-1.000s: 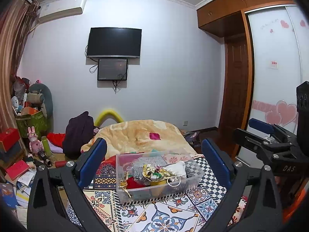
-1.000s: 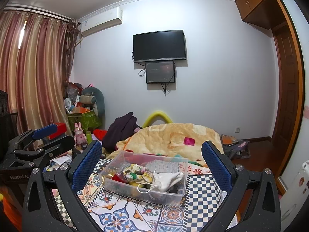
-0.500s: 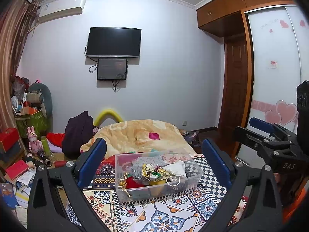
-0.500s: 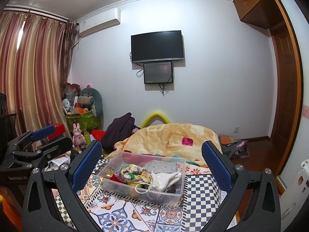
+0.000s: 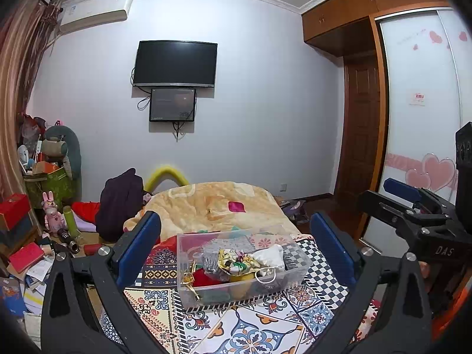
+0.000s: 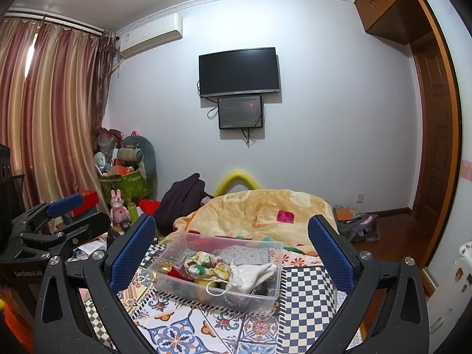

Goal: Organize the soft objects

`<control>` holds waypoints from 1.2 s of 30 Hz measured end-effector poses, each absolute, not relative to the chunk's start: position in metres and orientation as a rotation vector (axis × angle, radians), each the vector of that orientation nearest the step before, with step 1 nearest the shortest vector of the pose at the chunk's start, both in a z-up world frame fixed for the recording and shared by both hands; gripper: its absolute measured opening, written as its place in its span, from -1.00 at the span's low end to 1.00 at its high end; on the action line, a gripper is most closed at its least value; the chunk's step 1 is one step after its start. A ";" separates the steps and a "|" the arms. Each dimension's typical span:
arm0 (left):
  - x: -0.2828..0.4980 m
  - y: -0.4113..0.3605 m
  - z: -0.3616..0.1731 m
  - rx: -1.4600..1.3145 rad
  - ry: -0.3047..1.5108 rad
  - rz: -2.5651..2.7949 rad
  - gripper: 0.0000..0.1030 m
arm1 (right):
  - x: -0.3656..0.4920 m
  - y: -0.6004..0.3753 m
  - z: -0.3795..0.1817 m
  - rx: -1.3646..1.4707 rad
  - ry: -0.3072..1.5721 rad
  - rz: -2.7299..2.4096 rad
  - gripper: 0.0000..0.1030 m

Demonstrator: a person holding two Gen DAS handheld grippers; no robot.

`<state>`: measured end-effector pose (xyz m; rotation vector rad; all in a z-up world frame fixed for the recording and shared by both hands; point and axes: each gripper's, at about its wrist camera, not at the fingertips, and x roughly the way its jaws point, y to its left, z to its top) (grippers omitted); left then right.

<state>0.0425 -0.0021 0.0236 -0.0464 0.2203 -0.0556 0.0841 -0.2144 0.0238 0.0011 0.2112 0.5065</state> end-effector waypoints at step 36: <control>0.046 -0.003 0.019 -0.064 0.240 -0.079 0.99 | 0.088 -0.213 0.021 -0.001 0.229 0.513 1.00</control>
